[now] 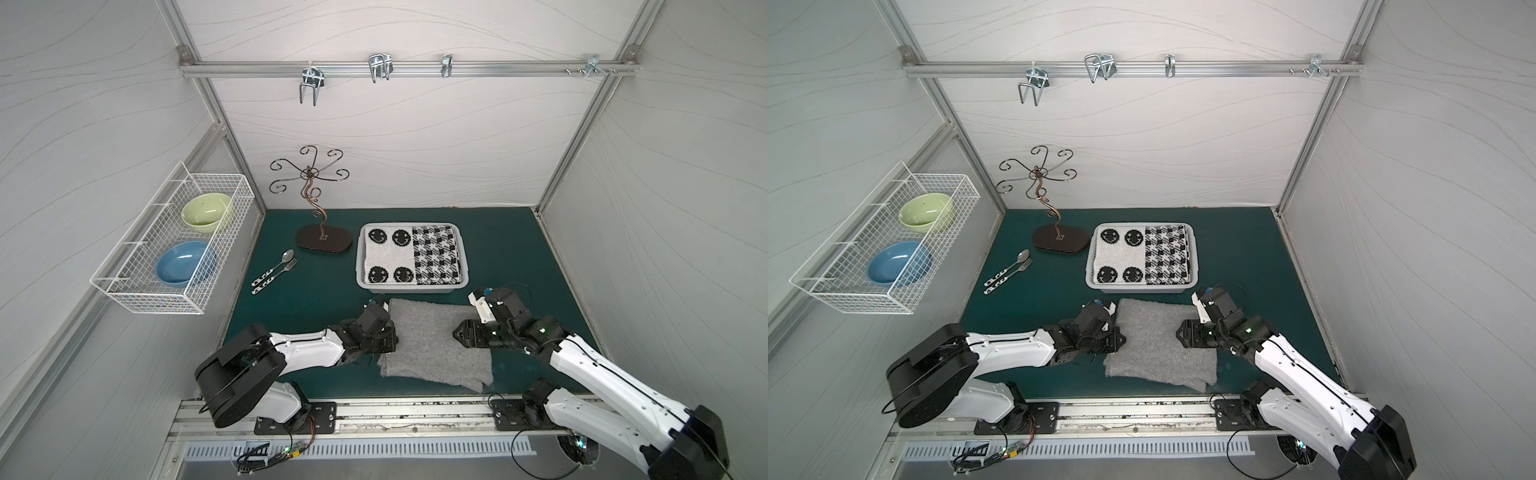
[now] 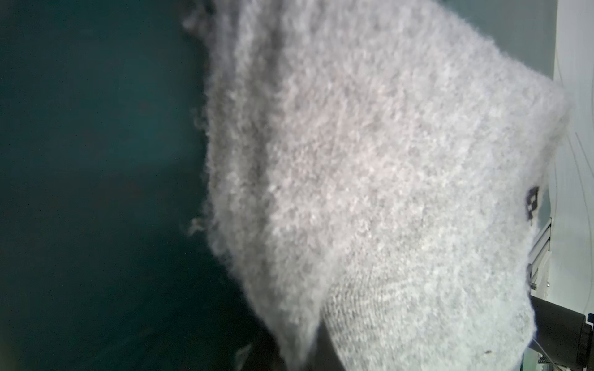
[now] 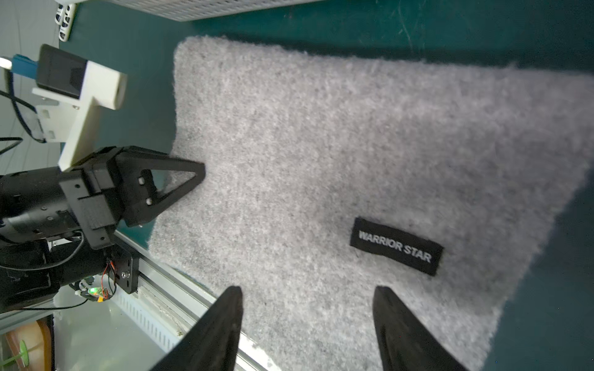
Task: Put the folded scarf in the basket
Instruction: Move the scarf to the center of the board.
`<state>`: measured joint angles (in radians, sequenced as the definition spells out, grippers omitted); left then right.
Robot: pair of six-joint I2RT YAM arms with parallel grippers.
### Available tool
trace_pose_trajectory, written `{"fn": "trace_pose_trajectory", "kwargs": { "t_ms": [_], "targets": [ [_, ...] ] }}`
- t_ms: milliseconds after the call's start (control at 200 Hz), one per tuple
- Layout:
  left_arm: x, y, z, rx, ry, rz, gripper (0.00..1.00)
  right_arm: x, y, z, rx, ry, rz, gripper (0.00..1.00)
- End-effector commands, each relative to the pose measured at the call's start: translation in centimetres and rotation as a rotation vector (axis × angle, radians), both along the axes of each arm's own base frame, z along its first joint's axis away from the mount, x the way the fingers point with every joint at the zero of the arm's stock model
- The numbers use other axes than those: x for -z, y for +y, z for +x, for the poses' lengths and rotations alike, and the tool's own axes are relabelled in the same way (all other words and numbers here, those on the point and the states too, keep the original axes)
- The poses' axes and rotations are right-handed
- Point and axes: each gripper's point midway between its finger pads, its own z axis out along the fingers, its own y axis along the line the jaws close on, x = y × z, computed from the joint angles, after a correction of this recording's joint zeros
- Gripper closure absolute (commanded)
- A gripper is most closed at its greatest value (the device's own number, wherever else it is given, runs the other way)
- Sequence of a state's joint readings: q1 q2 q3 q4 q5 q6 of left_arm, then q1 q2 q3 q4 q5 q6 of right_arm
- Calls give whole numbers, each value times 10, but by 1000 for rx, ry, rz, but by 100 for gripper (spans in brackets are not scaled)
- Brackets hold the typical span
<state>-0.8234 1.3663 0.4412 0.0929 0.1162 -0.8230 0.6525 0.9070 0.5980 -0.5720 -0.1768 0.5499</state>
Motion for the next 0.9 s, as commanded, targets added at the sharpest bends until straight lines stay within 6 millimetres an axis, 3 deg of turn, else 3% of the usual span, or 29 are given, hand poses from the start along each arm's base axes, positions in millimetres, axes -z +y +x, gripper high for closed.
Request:
{"fn": "trace_pose_trajectory", "kwargs": {
  "t_ms": [0, 110, 355, 515, 690, 895],
  "targets": [
    [20, 40, -17, -58, 59, 110, 100, 2, 8, 10, 7, -8, 55, 31],
    [19, 54, -18, -101, 52, 83, 100, 13, 1, 13, 46, 15, 40, 29],
    [0, 53, -10, -90, 21, 95, 56, 26, -18, 21, 141, 56, 134, 20],
    [-13, 49, 3, -121, -54, 46, 37, 47, -18, 12, 119, 129, 128, 20],
    [-21, 39, 14, -123, -110, -15, 29, 63, -16, 4, 118, 178, 142, 20],
    [0, 39, 12, -132, -59, 7, 24, 72, -11, 0, 93, 216, 154, 20]
  ]
}}
